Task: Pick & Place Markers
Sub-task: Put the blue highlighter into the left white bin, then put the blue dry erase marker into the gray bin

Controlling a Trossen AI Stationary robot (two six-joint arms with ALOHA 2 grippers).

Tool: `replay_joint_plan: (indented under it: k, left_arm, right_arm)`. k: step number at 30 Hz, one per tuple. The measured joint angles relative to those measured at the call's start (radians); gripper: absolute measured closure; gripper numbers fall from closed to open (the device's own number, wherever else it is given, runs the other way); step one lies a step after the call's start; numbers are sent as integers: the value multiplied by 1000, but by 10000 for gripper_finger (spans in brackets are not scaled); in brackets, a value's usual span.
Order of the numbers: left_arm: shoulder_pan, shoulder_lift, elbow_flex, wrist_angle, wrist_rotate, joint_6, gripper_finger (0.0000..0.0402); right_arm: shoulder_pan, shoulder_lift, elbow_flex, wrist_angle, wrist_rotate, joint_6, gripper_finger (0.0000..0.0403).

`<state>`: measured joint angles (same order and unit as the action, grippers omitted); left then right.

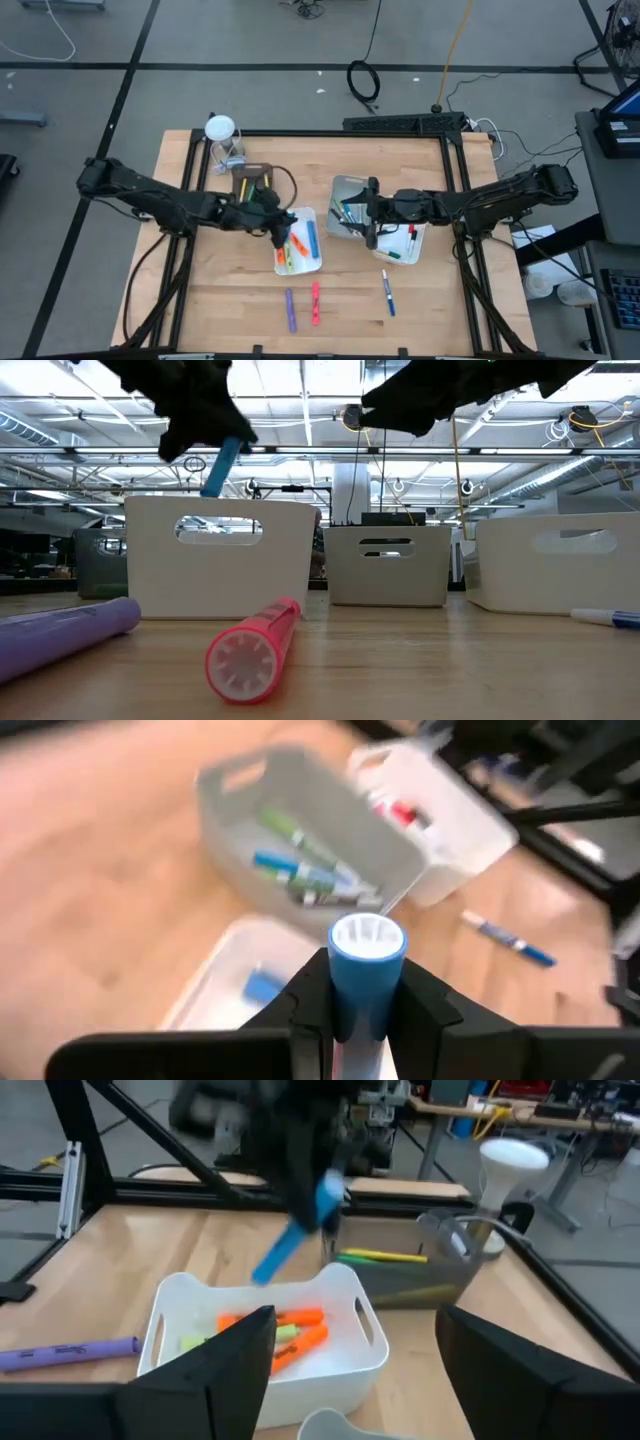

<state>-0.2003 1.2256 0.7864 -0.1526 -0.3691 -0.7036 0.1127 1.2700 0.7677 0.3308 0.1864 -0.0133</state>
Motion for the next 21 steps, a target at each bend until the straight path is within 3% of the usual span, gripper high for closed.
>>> replay_joint_plan:
  k: [6, 14, 21]
  left_arm:
    - [0, 130, 1, 64, 13, -125, 332]
    - [26, 168, 0, 56, 133, -45, 172]
    - [28, 168, 0, 116, 134, 140, 105]
  right_arm:
    - [0, -5, 0, -2, 0, -18, 153]
    - [1, -5, 0, -26, -6, -18, 156]
    - [72, -6, 0, -60, -62, -99, 156]
